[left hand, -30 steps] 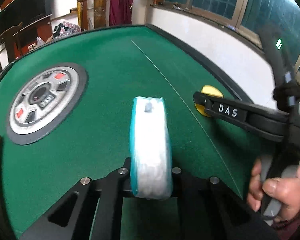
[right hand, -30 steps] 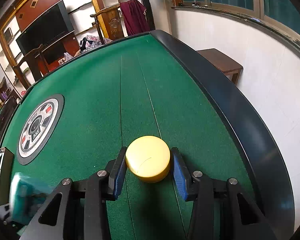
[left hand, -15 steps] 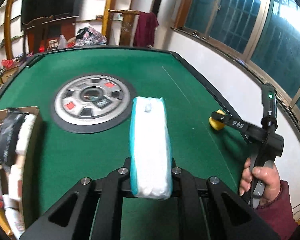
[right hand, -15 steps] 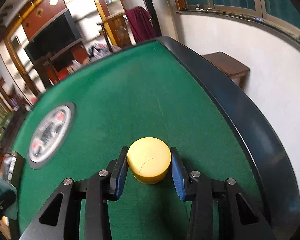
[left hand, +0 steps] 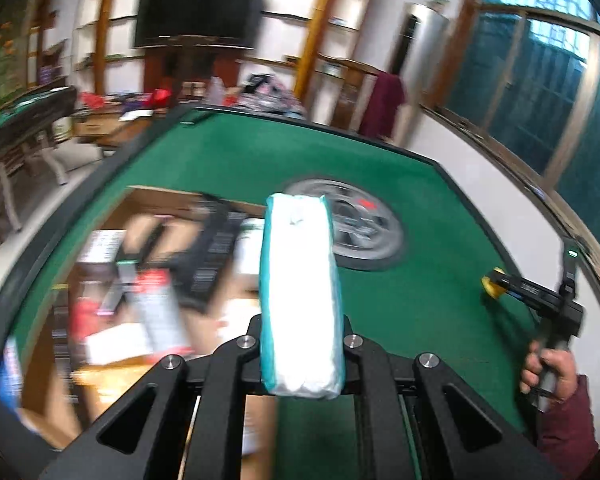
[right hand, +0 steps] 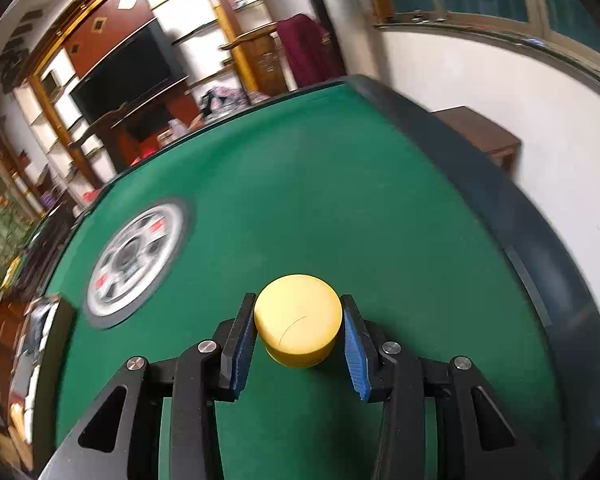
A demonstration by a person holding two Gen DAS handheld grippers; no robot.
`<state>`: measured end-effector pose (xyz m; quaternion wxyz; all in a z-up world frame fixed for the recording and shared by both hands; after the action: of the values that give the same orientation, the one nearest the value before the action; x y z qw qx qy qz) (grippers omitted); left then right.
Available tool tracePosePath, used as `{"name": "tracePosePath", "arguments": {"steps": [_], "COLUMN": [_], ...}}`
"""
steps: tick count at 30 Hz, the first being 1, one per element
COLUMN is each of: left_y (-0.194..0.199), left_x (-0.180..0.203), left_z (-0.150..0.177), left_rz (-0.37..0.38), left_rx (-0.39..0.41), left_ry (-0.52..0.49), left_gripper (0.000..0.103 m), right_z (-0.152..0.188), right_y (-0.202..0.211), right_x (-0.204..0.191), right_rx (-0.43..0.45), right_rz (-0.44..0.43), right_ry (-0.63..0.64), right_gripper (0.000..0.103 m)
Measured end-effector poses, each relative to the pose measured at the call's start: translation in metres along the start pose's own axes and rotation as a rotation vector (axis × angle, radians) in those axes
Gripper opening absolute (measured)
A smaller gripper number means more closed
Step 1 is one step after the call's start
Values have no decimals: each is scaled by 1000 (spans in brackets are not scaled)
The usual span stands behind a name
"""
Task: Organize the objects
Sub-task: 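Carry the teal packet and yellow lid over the tray with both tools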
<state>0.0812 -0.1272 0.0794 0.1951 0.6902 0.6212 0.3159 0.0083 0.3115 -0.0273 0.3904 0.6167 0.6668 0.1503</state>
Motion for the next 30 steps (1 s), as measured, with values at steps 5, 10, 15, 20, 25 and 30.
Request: {"name": "tracePosePath", "arguments": {"steps": [5,10,15,20,25,30], "left_y": [11,9,-18,-52,-82,-103], "left_x": [-61,-88,-97,-103,-111,-121], "left_z": [-4,-14,-36,-59,-69,-72], "left_rz": [-79,-121,-132,-142,-166,-177], "left_rx": [2,-3,-35,-66,-103,-139], "left_ry": [79,70,17,-12,-31,-26], "left_gripper": [11,11,11,11,11,11], "right_z": [10,19,41,66,85,99], "right_y": [-1,-3,-18,-40,-58,-76], "right_x": [-66,-154,-226,-288,-335,-363], "right_rx": [-35,-69,-131,-204,-259,-300], "right_rz": [-95,-208,-298,-364,-402,-419], "right_ry": [84,203,276,341,403,441], "right_gripper": [44,44,44,44,44,44]}}
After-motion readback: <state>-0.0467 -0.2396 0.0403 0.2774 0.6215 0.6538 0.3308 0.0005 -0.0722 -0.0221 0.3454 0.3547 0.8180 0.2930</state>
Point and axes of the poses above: each gripper's, at about its wrist camera, not at the fingertips, and y roughly against the way its jaws point, x to its right, z to its underside, the point moved 3 cm from there along -y, roughly the way its jaws point, and after that the axes turned 3 degrees about -z, right-handed, at the moved point
